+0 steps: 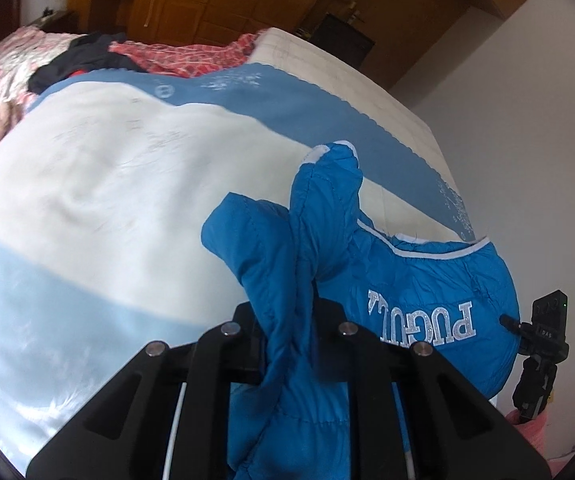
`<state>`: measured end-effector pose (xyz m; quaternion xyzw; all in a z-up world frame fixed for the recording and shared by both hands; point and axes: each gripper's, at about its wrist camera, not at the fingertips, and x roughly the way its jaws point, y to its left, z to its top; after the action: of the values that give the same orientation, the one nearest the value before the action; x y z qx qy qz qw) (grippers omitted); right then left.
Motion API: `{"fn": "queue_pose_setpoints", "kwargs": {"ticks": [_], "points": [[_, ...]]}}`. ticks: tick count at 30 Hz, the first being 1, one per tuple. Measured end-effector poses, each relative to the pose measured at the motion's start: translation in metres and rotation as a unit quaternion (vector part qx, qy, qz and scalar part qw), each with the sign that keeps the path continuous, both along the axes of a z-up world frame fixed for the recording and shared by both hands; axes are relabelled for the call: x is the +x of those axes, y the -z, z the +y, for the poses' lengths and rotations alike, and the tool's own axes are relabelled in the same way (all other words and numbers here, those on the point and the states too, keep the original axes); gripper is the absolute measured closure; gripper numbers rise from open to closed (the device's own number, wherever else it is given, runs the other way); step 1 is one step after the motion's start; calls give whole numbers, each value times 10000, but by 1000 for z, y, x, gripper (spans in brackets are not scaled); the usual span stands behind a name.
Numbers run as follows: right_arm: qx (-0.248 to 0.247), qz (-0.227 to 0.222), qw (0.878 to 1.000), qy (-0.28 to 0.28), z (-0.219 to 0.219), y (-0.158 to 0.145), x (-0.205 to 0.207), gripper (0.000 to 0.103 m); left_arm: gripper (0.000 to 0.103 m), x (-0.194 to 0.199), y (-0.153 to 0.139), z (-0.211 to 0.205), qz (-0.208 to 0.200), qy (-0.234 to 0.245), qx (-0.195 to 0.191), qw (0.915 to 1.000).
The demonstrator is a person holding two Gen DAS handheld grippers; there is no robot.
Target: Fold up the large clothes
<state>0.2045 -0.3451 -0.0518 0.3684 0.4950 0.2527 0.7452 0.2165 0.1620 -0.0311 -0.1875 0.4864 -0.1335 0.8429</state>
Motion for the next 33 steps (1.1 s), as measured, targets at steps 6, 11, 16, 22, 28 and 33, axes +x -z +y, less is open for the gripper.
{"fn": "queue_pose_setpoints", "kwargs": {"ticks": [6,11,16,22,28,33], "points": [[-113,42,9998,-169,36,12,-18,87,89,-38,13,33,42,-296,103,9995],[-309,454,9985,76,46,46,-8,87,89,-45,68,48,466,-465,112,9978],[-445,1070,9923,434,37,99,-11,85,79,-47,127,68,784,-641,146,9948],[-205,1119,9905,776,37,127,-21,79,66,-49,154,71,619,-679,138,9957],[-1416,801,9844,671,50,94,-33,62,57,-47,131,68,706,-660,694,9929],[-2412,476,9647,946,61,45,-55,62,54,-62,81,68,255,-969,1422,9847]]}}
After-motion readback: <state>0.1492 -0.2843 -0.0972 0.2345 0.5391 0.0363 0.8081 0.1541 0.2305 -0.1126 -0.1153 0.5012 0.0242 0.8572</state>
